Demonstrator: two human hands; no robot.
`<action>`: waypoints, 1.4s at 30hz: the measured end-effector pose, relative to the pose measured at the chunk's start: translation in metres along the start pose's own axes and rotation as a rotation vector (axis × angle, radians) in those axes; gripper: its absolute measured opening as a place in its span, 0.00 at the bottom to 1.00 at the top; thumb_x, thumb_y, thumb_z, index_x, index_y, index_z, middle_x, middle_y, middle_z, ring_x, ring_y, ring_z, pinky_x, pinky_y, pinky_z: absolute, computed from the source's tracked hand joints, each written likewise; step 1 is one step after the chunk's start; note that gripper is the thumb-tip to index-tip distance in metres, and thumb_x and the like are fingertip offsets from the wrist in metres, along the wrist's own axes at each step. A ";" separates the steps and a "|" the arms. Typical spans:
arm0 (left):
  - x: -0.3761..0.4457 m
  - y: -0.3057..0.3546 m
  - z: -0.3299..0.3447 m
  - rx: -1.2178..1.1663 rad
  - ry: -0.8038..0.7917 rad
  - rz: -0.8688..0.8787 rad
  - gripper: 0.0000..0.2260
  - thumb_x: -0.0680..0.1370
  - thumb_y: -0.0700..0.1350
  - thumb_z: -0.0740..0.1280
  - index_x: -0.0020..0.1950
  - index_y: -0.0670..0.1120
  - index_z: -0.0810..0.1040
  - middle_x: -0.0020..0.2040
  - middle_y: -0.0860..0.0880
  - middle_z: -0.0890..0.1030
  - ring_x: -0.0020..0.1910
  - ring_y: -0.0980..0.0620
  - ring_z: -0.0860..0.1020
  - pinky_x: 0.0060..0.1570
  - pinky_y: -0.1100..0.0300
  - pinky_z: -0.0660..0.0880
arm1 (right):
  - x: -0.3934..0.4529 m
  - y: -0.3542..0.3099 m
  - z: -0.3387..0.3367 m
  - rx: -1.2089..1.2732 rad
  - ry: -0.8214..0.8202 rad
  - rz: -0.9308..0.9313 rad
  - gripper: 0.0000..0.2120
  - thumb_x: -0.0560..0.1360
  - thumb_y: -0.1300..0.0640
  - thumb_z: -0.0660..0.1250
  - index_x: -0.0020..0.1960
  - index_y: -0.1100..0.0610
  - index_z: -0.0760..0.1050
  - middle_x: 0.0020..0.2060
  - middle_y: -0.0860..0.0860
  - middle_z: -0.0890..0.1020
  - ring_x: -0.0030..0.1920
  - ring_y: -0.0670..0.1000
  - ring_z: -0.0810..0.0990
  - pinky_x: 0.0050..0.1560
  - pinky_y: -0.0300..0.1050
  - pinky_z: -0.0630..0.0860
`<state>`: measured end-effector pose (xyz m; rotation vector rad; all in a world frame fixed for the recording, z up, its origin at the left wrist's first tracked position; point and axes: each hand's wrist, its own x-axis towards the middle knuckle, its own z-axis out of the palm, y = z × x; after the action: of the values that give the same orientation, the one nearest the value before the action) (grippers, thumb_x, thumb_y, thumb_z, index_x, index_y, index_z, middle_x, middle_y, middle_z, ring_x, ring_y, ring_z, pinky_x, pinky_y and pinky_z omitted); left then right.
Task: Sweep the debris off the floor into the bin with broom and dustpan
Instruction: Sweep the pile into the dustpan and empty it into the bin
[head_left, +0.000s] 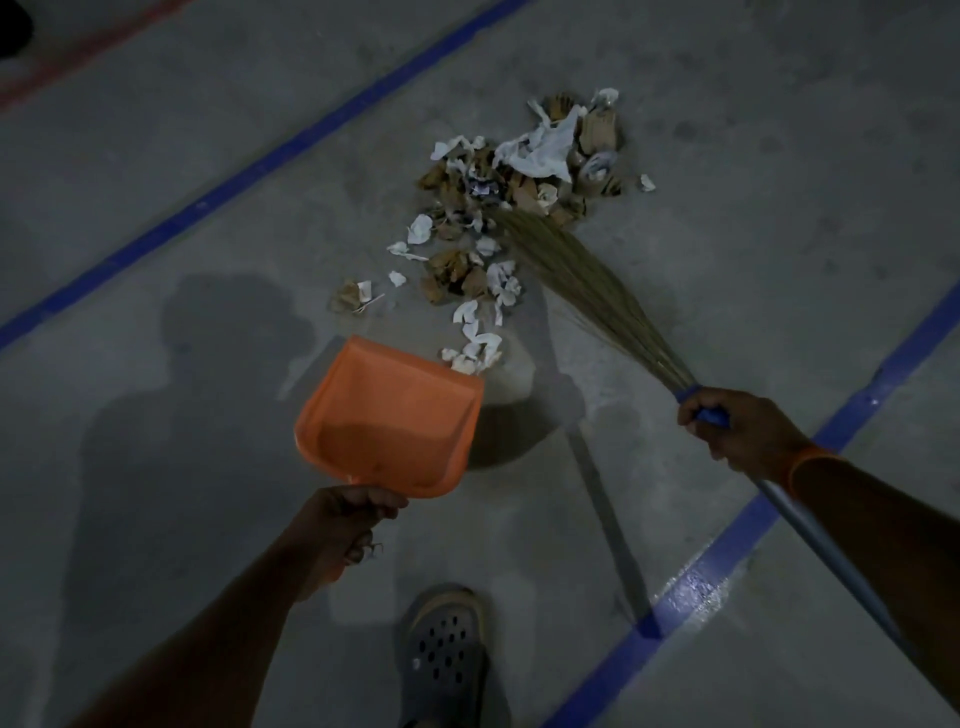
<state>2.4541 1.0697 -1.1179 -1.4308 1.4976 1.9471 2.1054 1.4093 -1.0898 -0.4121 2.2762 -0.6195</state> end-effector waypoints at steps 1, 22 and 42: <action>0.006 -0.013 -0.005 0.001 0.003 0.002 0.13 0.82 0.31 0.61 0.50 0.38 0.85 0.44 0.45 0.82 0.25 0.54 0.67 0.25 0.64 0.62 | 0.012 0.001 0.006 -0.019 0.001 -0.016 0.11 0.76 0.63 0.68 0.42 0.46 0.78 0.34 0.52 0.80 0.30 0.52 0.79 0.27 0.40 0.73; 0.158 -0.061 0.010 0.007 -0.195 0.164 0.10 0.82 0.32 0.61 0.56 0.37 0.81 0.44 0.46 0.81 0.26 0.57 0.68 0.22 0.67 0.63 | 0.123 0.062 0.067 -0.461 -0.020 -0.259 0.08 0.74 0.63 0.66 0.43 0.51 0.78 0.38 0.54 0.81 0.27 0.48 0.77 0.24 0.33 0.71; 0.143 -0.074 0.030 -0.043 -0.140 0.175 0.10 0.82 0.34 0.63 0.60 0.38 0.81 0.46 0.45 0.82 0.28 0.56 0.70 0.24 0.65 0.67 | 0.041 0.132 0.072 -0.354 0.010 -0.468 0.12 0.73 0.66 0.68 0.42 0.49 0.78 0.44 0.40 0.80 0.43 0.41 0.79 0.42 0.30 0.72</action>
<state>2.4260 1.0810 -1.2785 -1.1871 1.5715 2.1457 2.1156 1.4783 -1.2294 -1.1366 2.3113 -0.4358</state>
